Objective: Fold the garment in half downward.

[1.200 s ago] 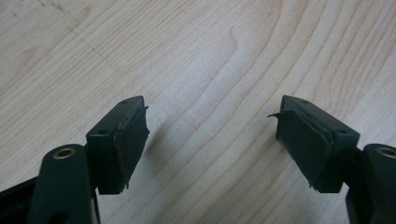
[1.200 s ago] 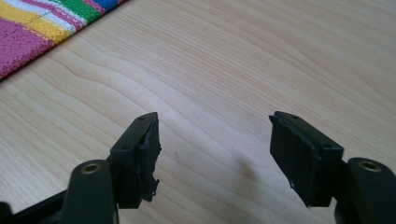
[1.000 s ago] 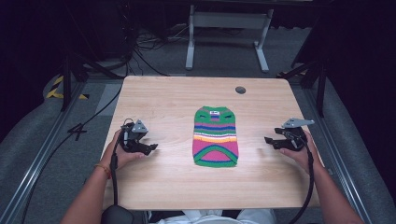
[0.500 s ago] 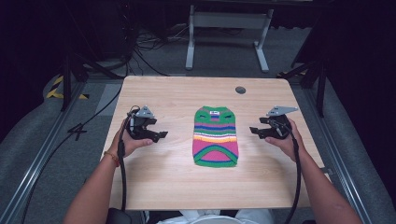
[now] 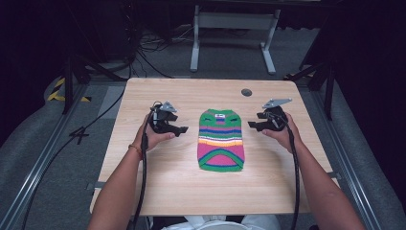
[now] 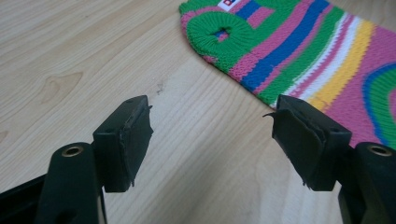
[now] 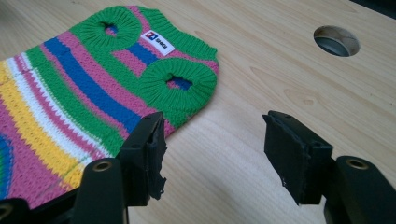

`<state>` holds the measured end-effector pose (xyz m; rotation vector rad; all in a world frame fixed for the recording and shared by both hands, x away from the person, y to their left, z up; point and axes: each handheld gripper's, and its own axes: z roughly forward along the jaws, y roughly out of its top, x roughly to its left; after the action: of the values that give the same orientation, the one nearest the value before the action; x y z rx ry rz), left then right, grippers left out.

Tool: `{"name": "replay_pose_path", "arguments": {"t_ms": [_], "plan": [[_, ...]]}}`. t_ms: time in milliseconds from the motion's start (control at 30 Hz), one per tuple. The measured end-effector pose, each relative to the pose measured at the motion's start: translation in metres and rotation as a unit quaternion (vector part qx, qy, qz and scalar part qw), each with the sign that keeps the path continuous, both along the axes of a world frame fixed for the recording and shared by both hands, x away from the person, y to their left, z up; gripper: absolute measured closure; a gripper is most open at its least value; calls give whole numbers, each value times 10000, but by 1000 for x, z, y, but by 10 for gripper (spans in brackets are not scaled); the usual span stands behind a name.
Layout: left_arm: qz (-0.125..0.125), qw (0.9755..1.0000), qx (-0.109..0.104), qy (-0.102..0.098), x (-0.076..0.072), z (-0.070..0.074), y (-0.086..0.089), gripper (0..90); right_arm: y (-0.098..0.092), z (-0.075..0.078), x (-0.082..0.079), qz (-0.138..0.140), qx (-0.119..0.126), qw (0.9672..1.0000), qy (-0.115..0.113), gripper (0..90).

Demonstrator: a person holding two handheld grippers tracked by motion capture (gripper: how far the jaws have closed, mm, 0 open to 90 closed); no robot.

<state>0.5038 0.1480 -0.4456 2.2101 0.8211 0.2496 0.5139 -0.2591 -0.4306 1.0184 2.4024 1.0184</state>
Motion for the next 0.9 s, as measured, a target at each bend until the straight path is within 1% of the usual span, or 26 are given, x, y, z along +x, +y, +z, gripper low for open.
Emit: {"name": "replay_pose_path", "arguments": {"t_ms": [67, 100, 133, 167, 200, 233, 267, 300, 333, 367, 500, 533, 567, 600, 633, 667, 700, 767, 867, 900], "plan": [[23, 10000, 39, 50, 6, -4, -5, 297, 4, 2, 5, 2, -10, 10000, -9, 407], [20, 10000, -1, 60, 11, -5, -10, 301, 9, 4, 10, 25, 26, 10000, 11, 415], [20, 10000, -1, 60, 11, -5, -10, 303, 9, 4, 10, 25, 26, 10000, 11, 415], [12, 10000, 35, 9, 15, -5, -14, 303, 11, 5, 11, 25, 15, 10000, -2, 415], [9, 10000, 63, 23, 19, -5, -17, 310, 16, 6, 16, -1, 29, 10000, -22, 424], [9, 10000, 63, 23, 19, -5, -17, 312, 16, 6, 16, -1, 29, 10000, -22, 424], [45, 10000, 12, 64, 23, -6, -20, 312, 17, 7, 18, 0, 11, 10000, -17, 425], [60, 9999, 40, 73, 26, -6, -22, 313, 20, 6, 20, -2, -22, 10000, -27, 425], [51, 10000, 33, 37, 28, -7, -24, 320, 24, 5, 24, -12, 2, 10000, 21, 426], [42, 10000, 54, 64, 32, -7, -27, 320, 24, 5, 24, -12, 2, 10000, 21, 426], [44, 9999, 75, 85, 42, -9, -38, 327, 36, -2, 33, -60, -69, 9999, 85, 440], [47, 9999, 66, 100, 44, -10, -39, 327, 36, -2, 33, -60, -69, 9999, 85, 440], [69, 9999, 44, 113, 46, -11, -42, 329, 38, -3, 34, -59, -83, 9999, 108, 443], [79, 9999, 109, 94, 48, -12, -44, 333, 40, -4, 36, -69, -109, 9999, 99, 448], [109, 9998, 102, 131, 50, -13, -47, 340, 42, -6, 37, -87, -125, 9998, 121, 454], [127, 9998, 80, 127, 50, -14, -49, 341, 44, -7, 39, -101, -149, 9998, 115, 465], [129, 9998, 71, 122, 51, -14, -50, 343, 45, -8, 40, -113, -132, 9998, 135, 473], [167, 9997, 31, 184, 53, -16, -55, 349, 48, -12, 45, -139, -88, 9998, 148, 487], [153, 9997, 99, 152, 56, -16, -59, 353, 50, -15, 48, -165, -70, 9997, 175, 496], [155, 9997, 78, 160, 56, -17, -62, 355, 52, -17, 49, -176, -83, 9996, 197, 497]]}}
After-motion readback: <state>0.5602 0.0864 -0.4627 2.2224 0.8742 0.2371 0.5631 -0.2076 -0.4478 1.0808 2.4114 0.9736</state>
